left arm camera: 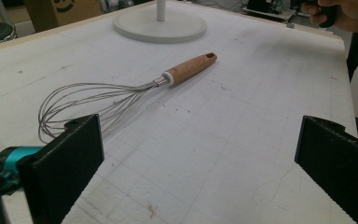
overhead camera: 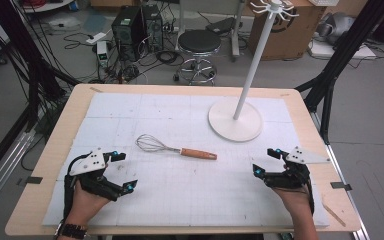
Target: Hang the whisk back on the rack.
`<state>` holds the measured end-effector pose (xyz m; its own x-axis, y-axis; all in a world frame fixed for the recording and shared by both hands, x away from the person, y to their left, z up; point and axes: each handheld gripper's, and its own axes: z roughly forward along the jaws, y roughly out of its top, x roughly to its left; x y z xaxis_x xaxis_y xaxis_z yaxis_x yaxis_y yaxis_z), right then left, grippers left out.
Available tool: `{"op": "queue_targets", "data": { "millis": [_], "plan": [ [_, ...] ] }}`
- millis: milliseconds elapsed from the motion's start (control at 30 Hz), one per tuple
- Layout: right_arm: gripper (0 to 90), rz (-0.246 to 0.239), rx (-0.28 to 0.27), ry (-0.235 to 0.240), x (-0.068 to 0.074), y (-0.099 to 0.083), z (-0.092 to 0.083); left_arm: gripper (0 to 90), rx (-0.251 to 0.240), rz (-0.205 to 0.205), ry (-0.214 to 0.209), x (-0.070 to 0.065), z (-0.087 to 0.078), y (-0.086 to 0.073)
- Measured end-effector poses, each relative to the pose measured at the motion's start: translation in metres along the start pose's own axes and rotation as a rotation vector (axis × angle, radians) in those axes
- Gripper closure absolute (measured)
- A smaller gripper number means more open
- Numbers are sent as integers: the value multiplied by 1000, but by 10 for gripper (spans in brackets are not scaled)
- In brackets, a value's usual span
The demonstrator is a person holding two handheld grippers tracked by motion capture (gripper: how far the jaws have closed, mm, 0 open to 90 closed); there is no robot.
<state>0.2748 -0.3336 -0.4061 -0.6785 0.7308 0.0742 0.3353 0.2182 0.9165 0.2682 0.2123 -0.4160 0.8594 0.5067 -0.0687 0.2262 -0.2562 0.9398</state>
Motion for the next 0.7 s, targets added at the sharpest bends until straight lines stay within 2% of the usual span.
{"op": "queue_targets", "data": {
  "millis": [133,333,533,567,633,700],
  "plan": [
    [150,-12,14,-5,-1,-2,2,17,28,15,-9,1,11,11],
    [150,-12,24,5,-1,-1,6,17,110,37,-36,6,32,40],
    [150,-21,36,10,-1,-2,9,17,177,80,-49,8,56,66],
    [150,-17,37,12,0,-2,9,17,192,99,-53,8,62,71],
    [150,-17,37,13,0,-2,10,17,202,100,-65,8,70,76],
    [150,-15,36,15,0,-2,10,17,249,126,-71,8,82,82]
  ]
}}
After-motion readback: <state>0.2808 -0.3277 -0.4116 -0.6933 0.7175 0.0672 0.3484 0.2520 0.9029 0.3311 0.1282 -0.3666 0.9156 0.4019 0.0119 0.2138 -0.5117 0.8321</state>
